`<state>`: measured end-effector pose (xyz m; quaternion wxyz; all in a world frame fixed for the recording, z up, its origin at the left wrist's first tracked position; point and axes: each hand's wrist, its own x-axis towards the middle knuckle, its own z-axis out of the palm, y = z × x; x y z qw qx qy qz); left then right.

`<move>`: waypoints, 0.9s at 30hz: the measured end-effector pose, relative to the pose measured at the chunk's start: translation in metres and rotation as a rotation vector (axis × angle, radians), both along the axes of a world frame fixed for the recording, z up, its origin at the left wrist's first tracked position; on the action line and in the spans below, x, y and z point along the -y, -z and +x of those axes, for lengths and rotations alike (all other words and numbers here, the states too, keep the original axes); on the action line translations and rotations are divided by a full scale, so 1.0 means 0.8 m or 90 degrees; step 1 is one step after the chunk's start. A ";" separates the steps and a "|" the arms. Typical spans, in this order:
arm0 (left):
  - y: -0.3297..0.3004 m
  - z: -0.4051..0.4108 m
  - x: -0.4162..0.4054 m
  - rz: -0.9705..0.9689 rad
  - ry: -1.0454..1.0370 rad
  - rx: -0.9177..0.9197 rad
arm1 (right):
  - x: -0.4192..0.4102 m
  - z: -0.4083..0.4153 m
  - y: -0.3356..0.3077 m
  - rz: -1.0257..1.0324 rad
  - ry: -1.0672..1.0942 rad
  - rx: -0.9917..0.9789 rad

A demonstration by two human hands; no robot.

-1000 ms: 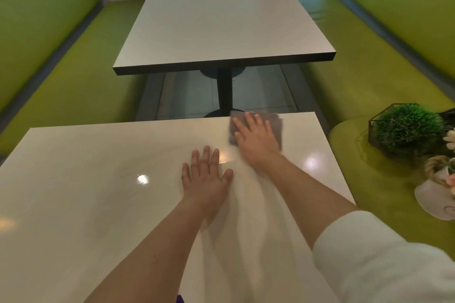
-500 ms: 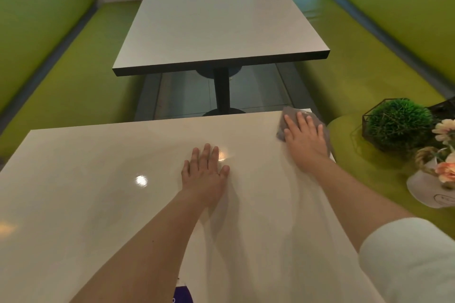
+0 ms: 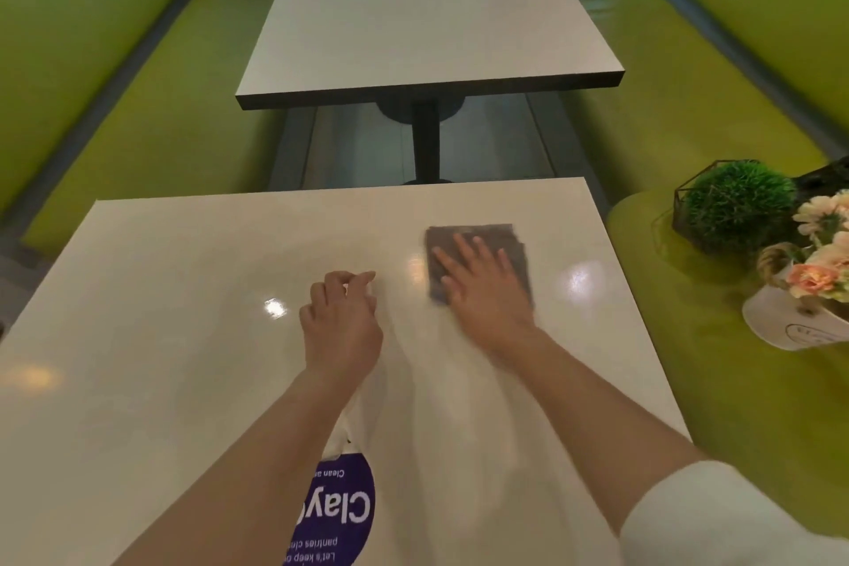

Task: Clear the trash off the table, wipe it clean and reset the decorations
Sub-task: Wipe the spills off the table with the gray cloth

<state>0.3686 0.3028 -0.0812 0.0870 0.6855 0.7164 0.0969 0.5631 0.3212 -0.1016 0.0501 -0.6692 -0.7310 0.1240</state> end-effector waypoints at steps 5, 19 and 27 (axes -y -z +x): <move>0.004 -0.021 0.044 0.009 0.004 0.025 | 0.033 0.126 -0.001 -0.019 0.128 0.065; 0.014 -0.033 0.095 -0.056 0.015 -0.053 | 0.078 -0.093 -0.009 -0.030 0.018 -0.022; 0.012 -0.031 0.098 -0.089 0.001 -0.007 | 0.111 0.077 -0.002 -0.005 0.139 0.033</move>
